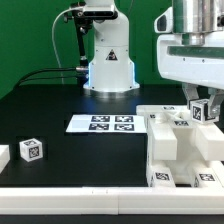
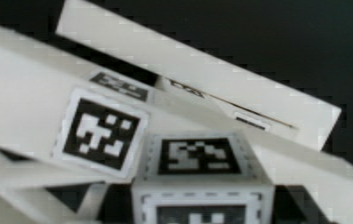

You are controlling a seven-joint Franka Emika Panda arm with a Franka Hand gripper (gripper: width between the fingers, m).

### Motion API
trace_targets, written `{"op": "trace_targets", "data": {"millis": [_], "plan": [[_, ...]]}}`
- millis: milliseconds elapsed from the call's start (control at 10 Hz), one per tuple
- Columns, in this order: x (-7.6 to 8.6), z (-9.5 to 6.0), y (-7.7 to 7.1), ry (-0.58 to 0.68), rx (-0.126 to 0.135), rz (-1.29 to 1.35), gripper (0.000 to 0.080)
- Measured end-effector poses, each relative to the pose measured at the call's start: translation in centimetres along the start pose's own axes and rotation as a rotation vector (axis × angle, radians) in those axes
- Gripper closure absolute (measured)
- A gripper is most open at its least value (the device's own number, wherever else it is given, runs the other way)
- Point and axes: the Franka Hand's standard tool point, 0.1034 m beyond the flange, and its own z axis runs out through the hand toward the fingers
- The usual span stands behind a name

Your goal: Assemble chair

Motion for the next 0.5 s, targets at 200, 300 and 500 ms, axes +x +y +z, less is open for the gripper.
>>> {"op": "trace_targets", "data": {"millis": [200,300,500], "plan": [[-0.03,-0.01,0.01,-0.004,0.0,0.096,0.0518],[-0.03,0.01,0.01,-0.003,-0.001,0.093,0.0518],[-0.01,0.09,0.05,0.0,-0.004,0.009,0.0337]]}}
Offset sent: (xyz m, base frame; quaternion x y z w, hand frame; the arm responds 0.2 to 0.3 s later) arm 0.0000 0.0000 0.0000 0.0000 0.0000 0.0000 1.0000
